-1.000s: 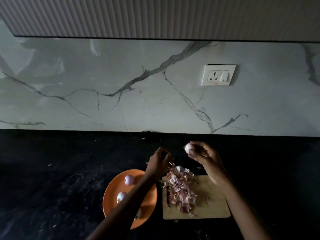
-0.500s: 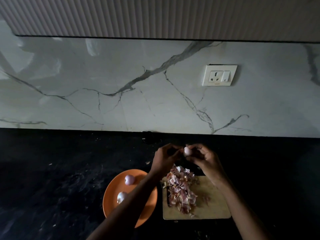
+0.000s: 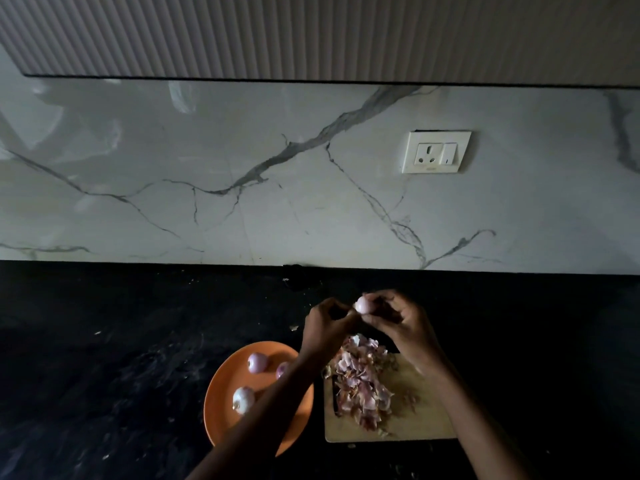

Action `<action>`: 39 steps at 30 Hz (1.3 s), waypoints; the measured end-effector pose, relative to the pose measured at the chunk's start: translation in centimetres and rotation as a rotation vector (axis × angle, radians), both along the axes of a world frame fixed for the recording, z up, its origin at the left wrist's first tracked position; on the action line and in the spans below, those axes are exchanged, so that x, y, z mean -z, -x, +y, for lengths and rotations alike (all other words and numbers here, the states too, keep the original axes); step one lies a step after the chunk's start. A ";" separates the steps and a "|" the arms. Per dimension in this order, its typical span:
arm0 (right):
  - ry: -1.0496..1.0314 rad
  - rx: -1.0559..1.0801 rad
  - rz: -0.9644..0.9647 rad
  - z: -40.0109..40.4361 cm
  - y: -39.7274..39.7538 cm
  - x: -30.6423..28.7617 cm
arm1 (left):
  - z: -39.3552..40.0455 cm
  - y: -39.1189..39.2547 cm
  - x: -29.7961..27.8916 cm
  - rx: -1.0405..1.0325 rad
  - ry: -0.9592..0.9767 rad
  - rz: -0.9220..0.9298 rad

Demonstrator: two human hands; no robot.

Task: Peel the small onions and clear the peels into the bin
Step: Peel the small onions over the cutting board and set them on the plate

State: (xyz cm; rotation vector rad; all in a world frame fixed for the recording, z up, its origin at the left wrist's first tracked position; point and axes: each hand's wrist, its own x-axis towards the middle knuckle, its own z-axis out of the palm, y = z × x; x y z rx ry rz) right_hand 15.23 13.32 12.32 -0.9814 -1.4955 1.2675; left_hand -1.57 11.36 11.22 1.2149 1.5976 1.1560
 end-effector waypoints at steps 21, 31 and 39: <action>-0.020 0.045 -0.112 0.3 -0.7 -0.4 | 0.5 -0.2 -1.4 0.276 0.132 -0.498; -0.114 0.077 -0.178 0.5 -0.3 -1.0 | 0.5 0.5 -1.2 0.249 0.089 -0.668; -0.175 0.145 -0.337 0.3 -0.2 -0.9 | -0.1 0.5 -0.6 0.253 -0.028 -0.600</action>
